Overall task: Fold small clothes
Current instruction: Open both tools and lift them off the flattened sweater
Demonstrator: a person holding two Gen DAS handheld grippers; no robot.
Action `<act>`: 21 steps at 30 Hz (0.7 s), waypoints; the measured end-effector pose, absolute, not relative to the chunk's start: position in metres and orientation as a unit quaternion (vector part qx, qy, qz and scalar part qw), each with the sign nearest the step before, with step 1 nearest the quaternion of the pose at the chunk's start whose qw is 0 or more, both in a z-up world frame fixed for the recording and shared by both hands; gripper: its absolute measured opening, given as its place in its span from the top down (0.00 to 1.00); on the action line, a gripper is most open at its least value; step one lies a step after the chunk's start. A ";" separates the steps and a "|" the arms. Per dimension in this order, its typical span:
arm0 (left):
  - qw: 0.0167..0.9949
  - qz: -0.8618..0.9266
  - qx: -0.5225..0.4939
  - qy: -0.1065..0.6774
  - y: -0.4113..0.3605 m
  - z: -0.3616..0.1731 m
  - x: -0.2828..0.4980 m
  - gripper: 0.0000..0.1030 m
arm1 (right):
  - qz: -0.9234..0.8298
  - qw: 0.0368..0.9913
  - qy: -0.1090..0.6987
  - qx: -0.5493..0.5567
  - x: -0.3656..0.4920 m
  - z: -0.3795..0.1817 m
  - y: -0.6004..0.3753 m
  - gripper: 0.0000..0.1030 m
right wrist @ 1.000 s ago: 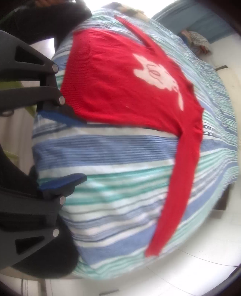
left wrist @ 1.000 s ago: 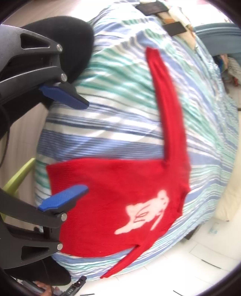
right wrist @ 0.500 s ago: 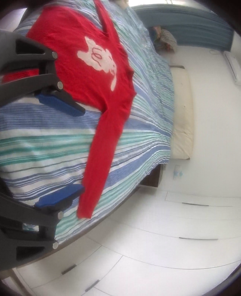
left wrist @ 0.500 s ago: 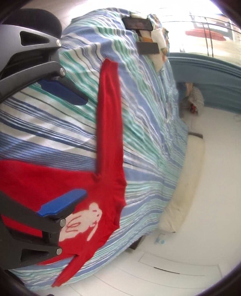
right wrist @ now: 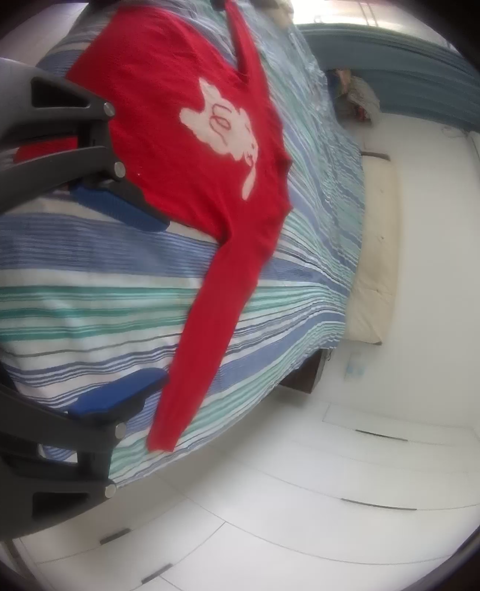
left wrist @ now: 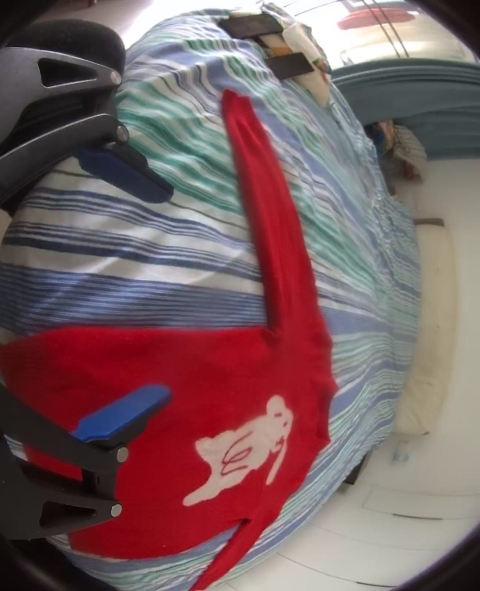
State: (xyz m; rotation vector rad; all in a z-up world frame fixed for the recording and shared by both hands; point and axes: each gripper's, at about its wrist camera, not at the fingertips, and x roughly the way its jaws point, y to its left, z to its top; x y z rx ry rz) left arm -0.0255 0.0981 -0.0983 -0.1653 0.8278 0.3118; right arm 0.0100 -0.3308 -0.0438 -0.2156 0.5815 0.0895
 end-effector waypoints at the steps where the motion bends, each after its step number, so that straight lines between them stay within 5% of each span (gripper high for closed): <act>1: 0.894 0.152 -0.090 0.411 0.101 -0.101 -0.025 0.03 | 0.042 0.952 0.286 -0.105 0.010 -0.044 -0.331 0.22; 21: 0.907 0.179 -0.110 0.364 0.109 -0.094 -0.029 0.03 | 0.043 0.945 0.312 -0.090 0.019 -0.052 -0.335 0.17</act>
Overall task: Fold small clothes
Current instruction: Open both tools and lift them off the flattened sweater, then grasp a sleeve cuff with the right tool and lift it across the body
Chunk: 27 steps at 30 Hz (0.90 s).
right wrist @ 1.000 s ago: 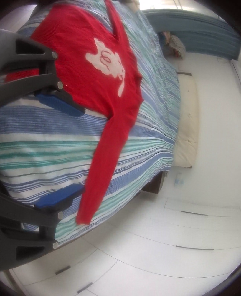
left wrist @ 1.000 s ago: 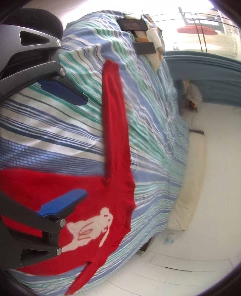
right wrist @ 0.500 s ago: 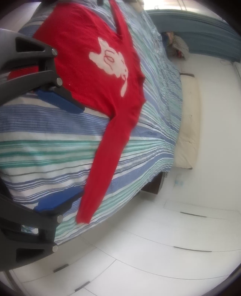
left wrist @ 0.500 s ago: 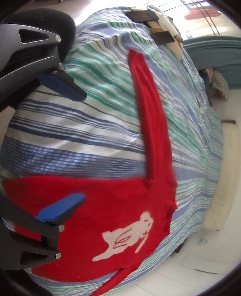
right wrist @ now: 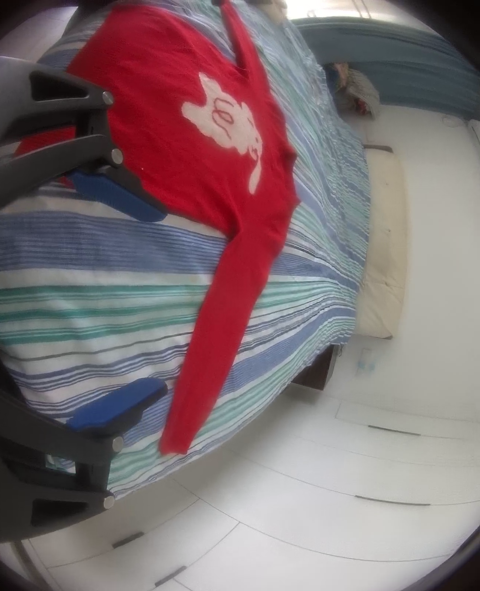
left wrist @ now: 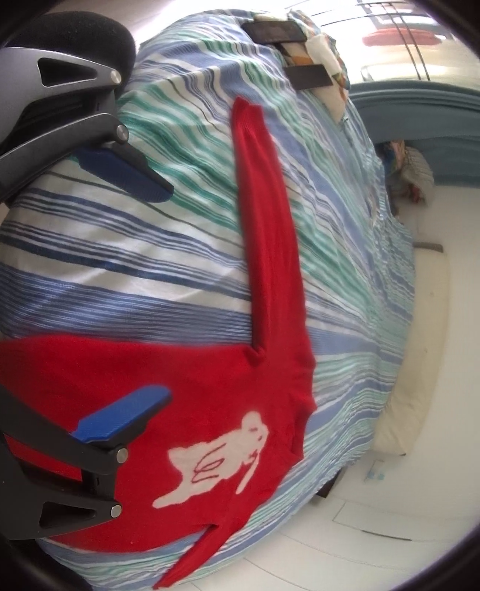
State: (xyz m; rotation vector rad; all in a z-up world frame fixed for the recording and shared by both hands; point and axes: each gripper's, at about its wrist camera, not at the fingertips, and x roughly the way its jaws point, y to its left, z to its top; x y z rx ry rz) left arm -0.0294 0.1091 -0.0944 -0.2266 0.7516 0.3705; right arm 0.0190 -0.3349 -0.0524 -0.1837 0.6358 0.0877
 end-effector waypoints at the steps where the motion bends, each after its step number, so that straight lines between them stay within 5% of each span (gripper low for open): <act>1: 0.908 0.181 -0.103 0.363 0.107 -0.094 -0.030 0.03 | 0.049 0.943 0.319 -0.086 0.020 -0.054 -0.335 0.17; 5: 0.911 0.183 -0.078 0.362 0.102 -0.095 -0.031 0.03 | 0.089 0.936 0.341 -0.002 0.032 -0.053 -0.356 0.17; 11: 0.907 0.186 -0.092 0.367 0.107 -0.099 -0.028 0.03 | 0.072 0.873 0.362 0.318 0.095 -0.078 -0.483 0.18; 13: 0.906 0.188 -0.095 0.367 0.108 -0.099 -0.027 0.03 | 0.032 0.842 0.364 0.397 0.111 -0.101 -0.526 0.25; 24: 0.899 0.199 -0.075 0.382 0.105 -0.107 -0.022 0.03 | -0.028 0.761 0.348 0.547 0.157 -0.167 -0.610 0.41; 27: 0.898 0.198 -0.071 0.386 0.103 -0.109 -0.020 0.03 | -0.035 0.757 0.361 0.544 0.168 -0.173 -0.613 0.62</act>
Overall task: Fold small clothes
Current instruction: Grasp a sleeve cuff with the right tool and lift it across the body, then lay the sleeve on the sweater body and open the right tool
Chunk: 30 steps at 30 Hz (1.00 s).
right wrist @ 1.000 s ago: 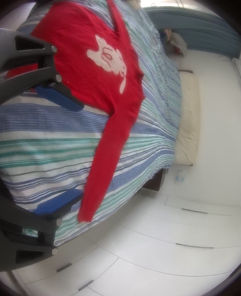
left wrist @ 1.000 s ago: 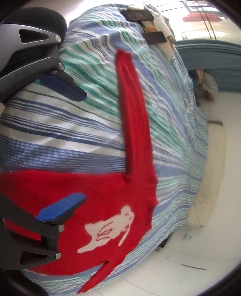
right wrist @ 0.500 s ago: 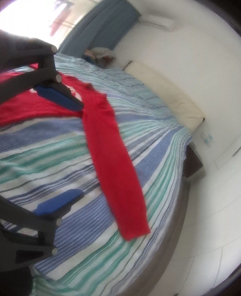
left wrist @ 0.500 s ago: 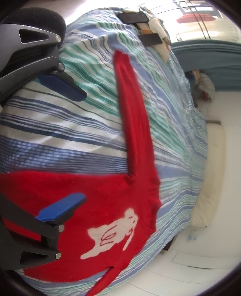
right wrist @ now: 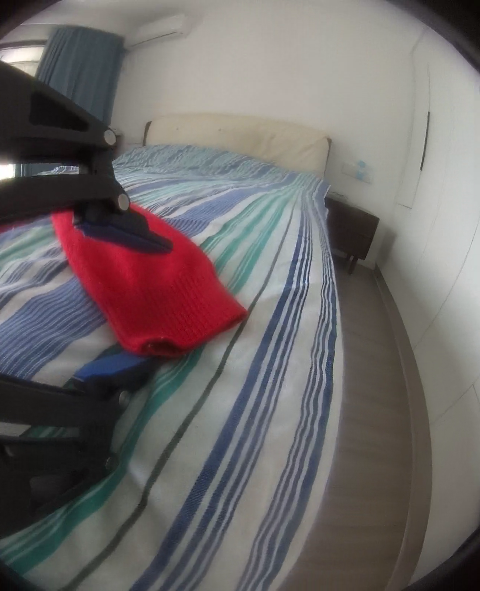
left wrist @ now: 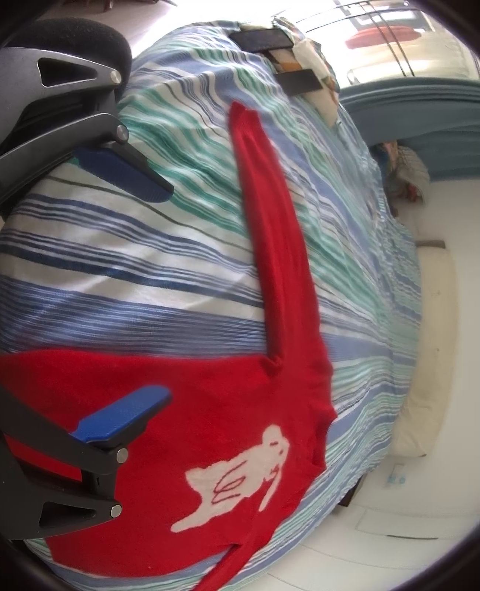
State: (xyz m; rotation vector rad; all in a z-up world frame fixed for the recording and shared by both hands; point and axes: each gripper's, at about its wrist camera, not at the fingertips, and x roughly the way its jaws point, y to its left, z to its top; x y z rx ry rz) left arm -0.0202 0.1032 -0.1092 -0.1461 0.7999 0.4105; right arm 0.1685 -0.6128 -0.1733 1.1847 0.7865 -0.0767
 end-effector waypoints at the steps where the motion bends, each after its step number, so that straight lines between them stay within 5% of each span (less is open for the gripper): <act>1: 0.898 0.198 -0.069 0.387 0.103 -0.110 -0.020 0.03 | -0.040 0.753 0.367 0.544 0.170 -0.177 -0.614 0.76; 2: 0.898 0.198 -0.067 0.388 0.102 -0.110 -0.020 0.03 | -0.048 0.748 0.372 0.547 0.171 -0.181 -0.617 0.95; 3: 0.898 0.198 -0.065 0.388 0.101 -0.110 -0.020 0.03 | -0.052 0.743 0.377 0.550 0.172 -0.184 -0.618 0.97; 9: 0.899 0.195 -0.079 0.384 0.105 -0.108 -0.019 0.03 | -0.018 0.830 0.365 0.421 0.190 -0.099 -0.578 0.96; 16: 0.903 0.191 -0.099 0.372 0.109 -0.103 -0.019 0.03 | 0.169 0.901 0.324 0.236 0.238 0.057 -0.405 0.96; 24: 0.897 0.207 -0.142 0.364 0.131 -0.102 -0.028 0.03 | 0.331 0.869 0.350 0.110 0.251 0.065 -0.165 0.95; 25: 0.896 0.208 -0.147 0.364 0.133 -0.102 -0.028 0.03 | 0.349 0.857 0.365 0.106 0.251 0.051 -0.143 0.92; 27: 0.894 0.214 -0.154 0.363 0.137 -0.102 -0.030 0.03 | 0.392 0.807 0.423 0.126 0.254 0.014 -0.110 0.60; 28: 0.893 0.216 -0.156 0.363 0.139 -0.102 -0.031 0.03 | 0.404 0.786 0.446 0.144 0.254 -0.003 -0.100 0.36; 30: 0.892 0.217 -0.163 0.362 0.141 -0.102 -0.034 0.03 | 0.422 0.765 0.449 0.187 0.250 -0.025 -0.100 0.36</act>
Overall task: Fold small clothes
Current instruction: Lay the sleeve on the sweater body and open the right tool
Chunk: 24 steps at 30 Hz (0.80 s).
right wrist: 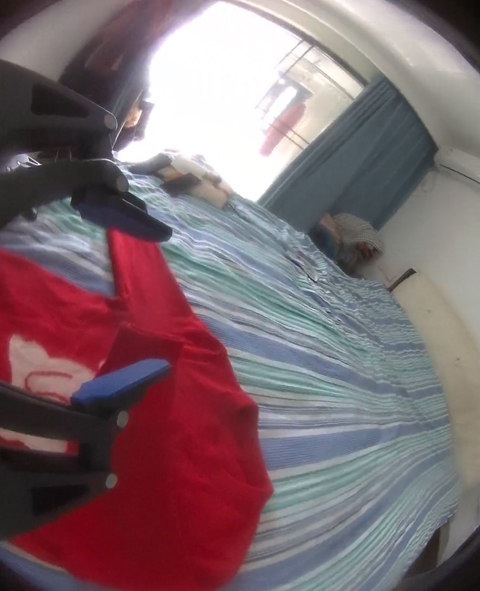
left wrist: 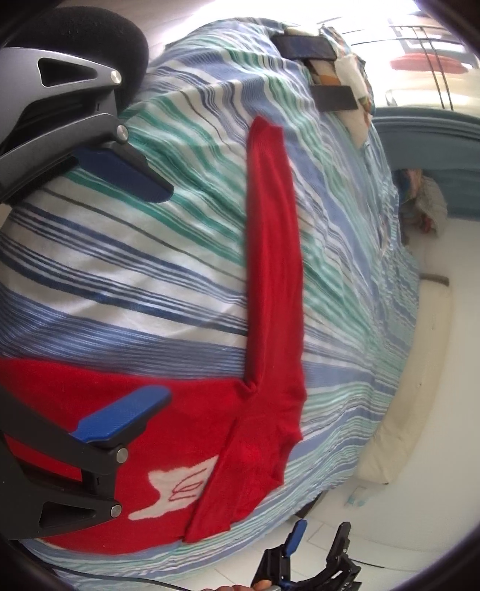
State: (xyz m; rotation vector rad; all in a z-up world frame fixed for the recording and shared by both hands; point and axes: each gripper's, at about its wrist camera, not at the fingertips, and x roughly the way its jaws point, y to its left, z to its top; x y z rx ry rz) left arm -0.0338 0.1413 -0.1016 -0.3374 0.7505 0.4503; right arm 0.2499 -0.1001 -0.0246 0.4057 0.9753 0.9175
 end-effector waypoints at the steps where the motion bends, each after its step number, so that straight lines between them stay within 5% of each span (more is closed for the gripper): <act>1: 0.892 0.216 -0.167 0.361 0.142 -0.102 -0.035 0.03 | 0.425 0.761 0.445 0.205 0.249 -0.030 -0.106 0.36; 13: 0.888 0.201 -0.154 0.384 0.130 -0.111 -0.021 0.03 | 0.326 0.786 0.495 0.178 0.241 -0.078 -0.248 0.36; 20: 0.888 0.207 -0.107 0.396 0.119 -0.114 -0.020 0.03 | 0.217 0.819 0.526 -0.078 0.209 -0.150 -0.242 0.39; 24: 0.885 0.210 -0.105 0.403 0.121 -0.117 -0.021 0.03 | 0.176 0.834 0.521 -0.042 0.202 -0.160 -0.275 0.40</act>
